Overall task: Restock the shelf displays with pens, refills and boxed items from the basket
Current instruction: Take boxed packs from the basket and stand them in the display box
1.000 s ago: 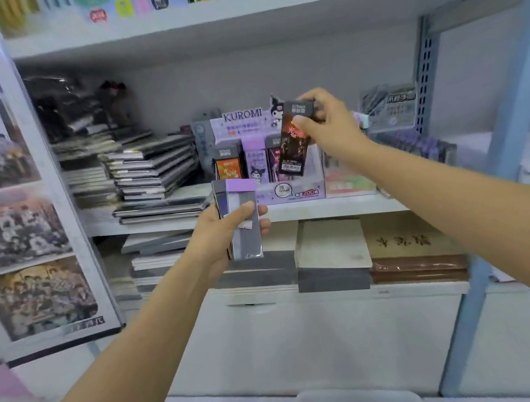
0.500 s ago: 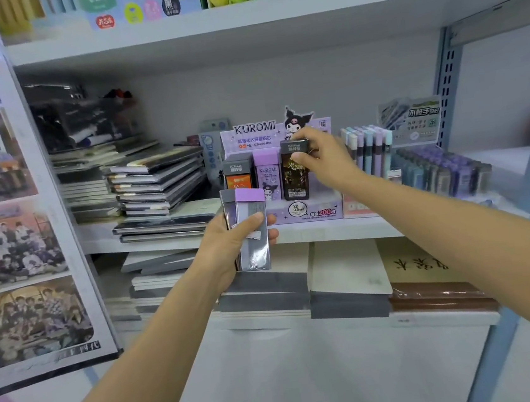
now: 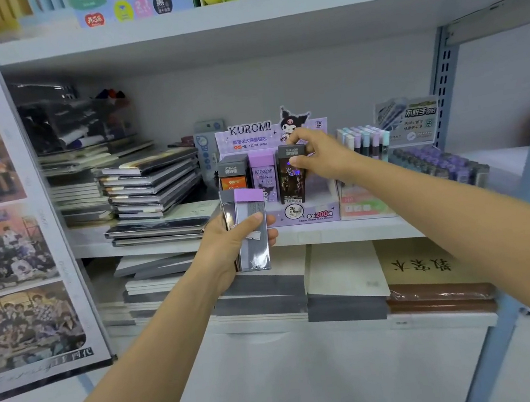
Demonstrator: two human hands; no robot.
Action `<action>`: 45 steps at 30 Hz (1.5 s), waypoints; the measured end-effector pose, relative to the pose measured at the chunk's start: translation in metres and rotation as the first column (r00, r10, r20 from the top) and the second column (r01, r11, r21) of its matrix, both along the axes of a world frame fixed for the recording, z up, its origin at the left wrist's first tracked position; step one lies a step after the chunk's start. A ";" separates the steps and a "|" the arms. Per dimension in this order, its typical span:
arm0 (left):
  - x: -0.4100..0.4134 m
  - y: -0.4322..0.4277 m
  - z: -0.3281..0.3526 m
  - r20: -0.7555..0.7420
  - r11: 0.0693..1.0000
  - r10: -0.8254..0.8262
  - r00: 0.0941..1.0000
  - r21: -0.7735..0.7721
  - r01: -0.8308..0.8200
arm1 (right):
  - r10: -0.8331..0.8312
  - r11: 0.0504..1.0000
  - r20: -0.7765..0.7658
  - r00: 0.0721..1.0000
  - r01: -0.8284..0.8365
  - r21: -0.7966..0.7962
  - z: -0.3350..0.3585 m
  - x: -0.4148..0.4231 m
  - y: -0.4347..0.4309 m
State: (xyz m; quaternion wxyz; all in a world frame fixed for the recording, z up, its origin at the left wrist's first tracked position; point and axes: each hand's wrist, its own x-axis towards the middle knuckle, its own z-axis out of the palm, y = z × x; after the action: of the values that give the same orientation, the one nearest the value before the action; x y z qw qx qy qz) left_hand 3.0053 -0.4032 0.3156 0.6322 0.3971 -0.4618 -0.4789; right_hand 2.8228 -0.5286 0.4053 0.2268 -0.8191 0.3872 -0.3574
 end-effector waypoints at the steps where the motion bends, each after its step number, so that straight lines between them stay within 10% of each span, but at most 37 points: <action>1: 0.000 0.000 0.000 0.004 1.000 0.003 1.000 0.000 -0.003 | 0.002 1.000 -0.033 0.999 -0.001 0.019 0.001 -0.001 0.000; 16: 0.000 0.004 0.003 0.009 1.000 -0.004 1.000 0.006 0.004 | -0.299 0.842 -0.055 0.953 0.236 -0.485 -0.019 0.016 0.003; 21: -0.005 0.010 0.007 0.020 1.000 -0.022 1.000 0.013 0.022 | -0.191 0.903 0.069 0.979 0.203 -0.378 -0.009 0.009 0.023; 26: -0.020 0.016 0.012 0.075 1.000 -0.028 0.997 0.005 0.027 | 0.181 0.954 0.167 0.969 -0.214 0.210 -0.014 0.011 0.065; 37: -0.026 0.038 0.022 -0.012 0.970 -0.179 0.984 0.166 0.179 | 0.119 0.930 0.428 0.896 -0.251 0.267 -0.006 -0.012 0.073; 45: -0.036 0.046 0.027 0.178 0.993 -0.020 0.984 0.118 -0.001 | 0.126 0.934 0.298 0.946 -0.215 0.285 -0.003 -0.009 0.083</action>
State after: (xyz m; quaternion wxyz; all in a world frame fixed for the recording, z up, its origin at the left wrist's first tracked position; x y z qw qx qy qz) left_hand 2.9694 -0.3574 0.3428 0.5613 0.4728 -0.4895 -0.4709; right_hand 2.8142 -0.4458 0.4021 0.4361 -0.7456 0.3305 -0.3804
